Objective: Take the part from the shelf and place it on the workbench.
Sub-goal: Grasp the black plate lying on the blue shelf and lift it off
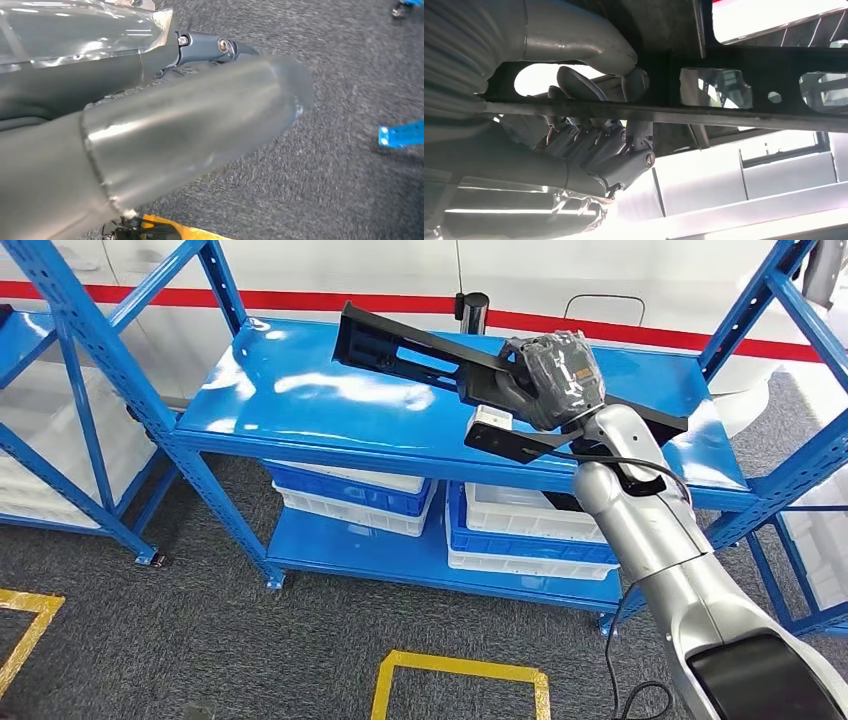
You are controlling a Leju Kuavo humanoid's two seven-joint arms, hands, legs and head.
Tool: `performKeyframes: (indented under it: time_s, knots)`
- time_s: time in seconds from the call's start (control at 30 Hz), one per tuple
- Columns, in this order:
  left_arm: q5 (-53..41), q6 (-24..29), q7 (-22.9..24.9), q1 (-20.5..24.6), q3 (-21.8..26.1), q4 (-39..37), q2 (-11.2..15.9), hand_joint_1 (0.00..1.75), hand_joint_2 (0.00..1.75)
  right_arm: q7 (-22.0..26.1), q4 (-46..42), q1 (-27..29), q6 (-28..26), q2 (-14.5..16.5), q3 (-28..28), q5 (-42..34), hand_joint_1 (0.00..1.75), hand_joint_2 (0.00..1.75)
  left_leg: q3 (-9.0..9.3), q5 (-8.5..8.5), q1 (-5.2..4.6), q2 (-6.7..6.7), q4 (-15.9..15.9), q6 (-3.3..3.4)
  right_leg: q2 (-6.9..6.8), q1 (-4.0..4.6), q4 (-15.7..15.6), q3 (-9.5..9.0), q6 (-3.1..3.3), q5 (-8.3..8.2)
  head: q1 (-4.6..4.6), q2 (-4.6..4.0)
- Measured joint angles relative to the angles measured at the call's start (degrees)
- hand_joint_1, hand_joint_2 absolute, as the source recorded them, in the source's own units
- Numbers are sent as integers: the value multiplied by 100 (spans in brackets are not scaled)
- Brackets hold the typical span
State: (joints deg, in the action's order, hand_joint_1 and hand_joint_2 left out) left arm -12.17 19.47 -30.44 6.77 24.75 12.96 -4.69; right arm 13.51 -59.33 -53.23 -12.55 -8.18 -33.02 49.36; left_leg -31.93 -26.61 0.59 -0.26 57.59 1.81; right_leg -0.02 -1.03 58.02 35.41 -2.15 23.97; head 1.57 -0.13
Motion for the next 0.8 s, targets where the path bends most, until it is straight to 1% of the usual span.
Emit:
performKeyframes:
  time_s: [0.03,0.07,0.1,0.13,0.17,0.2,0.23,0.27,0.3,0.33,0.37,0.4,0.43,0.47,0.5,0.53,0.57,0.6,0.63,0.67,0.7,0.73,0.77,0.8]
  knots:
    - [0,1,-4,1,-1,0,-2,0,0,0,1,-3,1,-5,2,0,171,175,-29,54,5,12,-29,60,0,7,132,72,4,111,-5,0]
    - [0,3,-10,2,-1,0,-3,0,0,0,1,-5,1,-10,4,0,171,175,-68,107,9,25,-50,110,0,14,398,188,30,298,-9,0]
    - [0,7,-19,2,-2,0,-2,0,0,0,2,-4,5,-11,4,0,171,175,-120,147,-3,30,-51,140,0,12,772,331,64,521,-11,0]
    - [0,11,-27,1,-1,0,1,0,0,-1,5,1,9,-12,3,1,171,175,-176,185,-14,33,-48,159,0,12,1178,460,80,714,-14,0]
    - [0,15,-34,-1,-1,-1,2,0,0,-3,10,6,13,-13,2,1,171,175,-233,226,-25,34,-46,168,1,13,1493,542,74,837,-15,0]
    - [0,17,-40,-2,-1,-1,1,0,0,-4,15,10,16,-14,2,1,171,175,-287,264,-36,33,-43,171,1,14,1623,534,48,866,-14,0]
    - [0,16,-45,-4,-1,-2,-1,0,0,-6,20,11,16,-14,2,4,171,175,-336,301,-45,30,-38,168,1,15,1527,415,11,808,-15,0]
    - [0,16,-48,-4,-1,-2,-3,0,0,-7,22,9,16,-14,2,8,171,175,-376,333,-52,28,-32,158,0,19,1215,190,-22,694,-15,0]
    - [0,15,-51,-4,-1,-2,-5,0,0,-1,22,5,16,-13,3,11,171,175,-409,360,-56,25,-22,144,0,23,792,-86,-34,594,-14,0]
    - [0,15,-52,-2,-1,-2,-5,0,0,20,18,0,24,-12,3,11,171,175,-445,390,-67,24,-8,121,0,42,380,-351,-26,530,-13,0]
    - [0,15,-52,-1,-1,-2,-5,0,0,59,13,-3,47,-10,2,3,171,175,-472,422,-74,24,2,92,0,64,79,-536,-6,498,-9,0]
    - [0,15,-52,-1,-1,-2,-5,0,0,118,7,-3,89,-13,-3,-13,171,175,-493,453,-80,25,10,63,1,83,-80,-620,22,499,-8,0]
    - [1,15,-50,-3,-1,-3,-5,0,0,183,1,1,142,-18,-11,-30,171,175,-510,489,-86,25,10,32,2,102,-125,-632,49,490,-5,0]
    - [4,16,-49,-7,0,-3,-2,0,0,241,-2,12,191,-24,-22,-45,171,175,-524,511,-85,19,10,2,-2,69,-133,-597,90,457,-7,0]
    - [7,17,-46,-13,1,-4,0,0,0,284,-11,23,228,-27,-37,-55,171,175,-552,474,-81,11,39,-29,-5,39,-147,-569,136,418,-7,0]
    - [9,17,-45,-17,1,-5,2,0,0,309,-31,34,245,-27,-51,-61,171,175,-609,341,-71,5,147,-65,-12,7,-160,-537,197,367,3,0]
    - [10,18,-45,-19,1,-6,5,0,0,332,-57,43,255,-24,-66,-76,171,175,-691,133,-56,0,348,-100,-18,-24,-171,-496,249,317,11,0]
    - [10,19,-43,-20,2,-7,4,0,0,375,-89,49,287,-20,-78,-122,171,175,-795,-131,-35,0,657,-139,-21,-18,-169,-454,281,271,19,0]
    - [4,17,-37,-20,2,-7,6,0,0,481,-127,61,376,-23,-90,-248,171,175,-909,-377,-12,3,1043,-177,-23,-17,-166,-399,300,227,26,0]
    - [-4,14,-25,-20,2,-7,7,0,0,635,-166,84,505,-30,-101,-429,171,175,-989,-518,11,4,1381,-210,-23,-15,-165,-348,294,189,26,0]
    - [-14,9,-9,-20,2,-7,8,0,0,820,-211,120,667,-41,-113,-649,171,175,-1006,-547,37,6,1598,-242,-22,-16,-162,-298,283,149,25,0]
    - [-25,4,12,-17,1,-7,11,0,0,1010,-266,165,826,-54,-127,-878,171,175,-927,-464,64,9,1616,-268,-22,-20,-154,-250,261,115,26,0]
    - [-30,-1,28,-11,1,-7,15,0,0,1144,-320,207,937,-65,-140,-1043,171,175,-739,-310,89,10,1408,-285,-21,-27,-140,-207,238,88,27,0]
    - [-32,-4,39,-3,1,-7,20,0,0,1236,-373,237,1009,-74,-151,-1153,171,175,-473,-176,111,9,1038,-296,-21,-32,-117,-170,215,67,28,0]
